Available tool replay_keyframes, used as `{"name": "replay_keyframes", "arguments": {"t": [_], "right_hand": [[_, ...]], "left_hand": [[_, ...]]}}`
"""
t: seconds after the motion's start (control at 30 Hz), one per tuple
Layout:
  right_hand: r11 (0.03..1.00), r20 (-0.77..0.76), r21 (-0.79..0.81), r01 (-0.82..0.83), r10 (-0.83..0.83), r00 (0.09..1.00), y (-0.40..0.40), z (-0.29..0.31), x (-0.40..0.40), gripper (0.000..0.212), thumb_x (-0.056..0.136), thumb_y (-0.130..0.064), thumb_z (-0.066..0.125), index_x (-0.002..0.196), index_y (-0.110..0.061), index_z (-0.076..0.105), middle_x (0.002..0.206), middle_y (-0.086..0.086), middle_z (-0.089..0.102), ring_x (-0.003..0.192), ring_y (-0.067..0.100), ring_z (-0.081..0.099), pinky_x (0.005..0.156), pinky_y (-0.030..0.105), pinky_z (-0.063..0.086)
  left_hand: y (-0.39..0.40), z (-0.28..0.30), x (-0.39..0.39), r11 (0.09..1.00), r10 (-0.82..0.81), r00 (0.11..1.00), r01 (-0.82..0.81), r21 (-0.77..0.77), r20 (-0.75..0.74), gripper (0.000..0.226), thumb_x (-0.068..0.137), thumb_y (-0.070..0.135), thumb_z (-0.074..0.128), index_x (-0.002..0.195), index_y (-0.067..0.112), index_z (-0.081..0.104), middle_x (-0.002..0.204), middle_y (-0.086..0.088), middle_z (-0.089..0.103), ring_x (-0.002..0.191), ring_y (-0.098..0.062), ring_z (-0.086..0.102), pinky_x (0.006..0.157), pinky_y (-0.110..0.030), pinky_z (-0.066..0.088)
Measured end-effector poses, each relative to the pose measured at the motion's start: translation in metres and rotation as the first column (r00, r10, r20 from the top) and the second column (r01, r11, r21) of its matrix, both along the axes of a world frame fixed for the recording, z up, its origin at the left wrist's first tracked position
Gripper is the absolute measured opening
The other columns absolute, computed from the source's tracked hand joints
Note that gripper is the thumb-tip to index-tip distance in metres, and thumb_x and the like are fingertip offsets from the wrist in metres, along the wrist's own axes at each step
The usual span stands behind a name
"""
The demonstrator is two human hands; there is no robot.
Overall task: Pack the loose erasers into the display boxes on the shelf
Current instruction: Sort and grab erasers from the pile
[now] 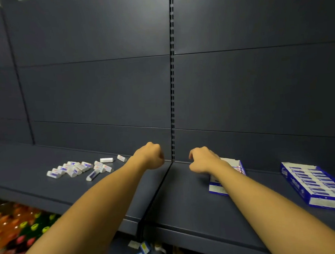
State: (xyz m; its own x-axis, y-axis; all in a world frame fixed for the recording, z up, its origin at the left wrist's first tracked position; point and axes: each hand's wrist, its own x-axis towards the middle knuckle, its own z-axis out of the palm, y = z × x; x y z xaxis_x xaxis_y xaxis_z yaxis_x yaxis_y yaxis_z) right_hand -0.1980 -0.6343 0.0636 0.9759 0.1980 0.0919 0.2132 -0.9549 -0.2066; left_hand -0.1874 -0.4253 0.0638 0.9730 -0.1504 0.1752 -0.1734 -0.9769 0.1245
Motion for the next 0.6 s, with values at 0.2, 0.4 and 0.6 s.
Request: {"name": "replay_keyframes", "arguments": {"t": [0.2,0.4,0.6], "right_hand": [[1.000,-0.032,0.013,-0.008,0.008,0.999,0.058,0.011,-0.011,0.039,0.087,-0.015,0.055,0.125,-0.010,0.060,0.120,0.012,0.060,0.102,0.030,0.063,0.087,0.041,0.057],[0.999,-0.045,-0.013,0.037,-0.037,0.998,0.112,0.019,-0.022,0.042,0.085,-0.008,0.053,0.126,-0.007,0.061,0.110,0.010,0.064,0.092,0.024,0.064,0.066,0.033,0.045],[0.997,-0.038,-0.039,0.061,-0.062,0.997,0.170,0.014,-0.032,0.040,0.085,-0.010,0.050,0.123,-0.008,0.062,0.099,0.005,0.058,0.074,0.020,0.048,0.064,0.032,0.042]], "left_hand": [[0.057,0.003,-0.016,0.998,0.044,0.999,-0.044,0.050,0.015,0.030,0.094,0.033,0.059,0.120,0.022,0.071,0.115,-0.006,0.067,0.098,-0.027,0.065,0.087,-0.043,0.058],[0.142,0.006,-0.034,0.994,0.091,0.995,-0.093,0.061,0.034,0.037,0.095,0.038,0.061,0.127,0.021,0.067,0.119,-0.005,0.068,0.101,-0.026,0.065,0.088,-0.041,0.058],[0.224,0.011,-0.042,0.990,0.131,0.991,-0.133,0.043,0.033,0.035,0.094,0.033,0.061,0.123,0.016,0.069,0.119,-0.007,0.068,0.100,-0.026,0.066,0.089,-0.039,0.058]]}}
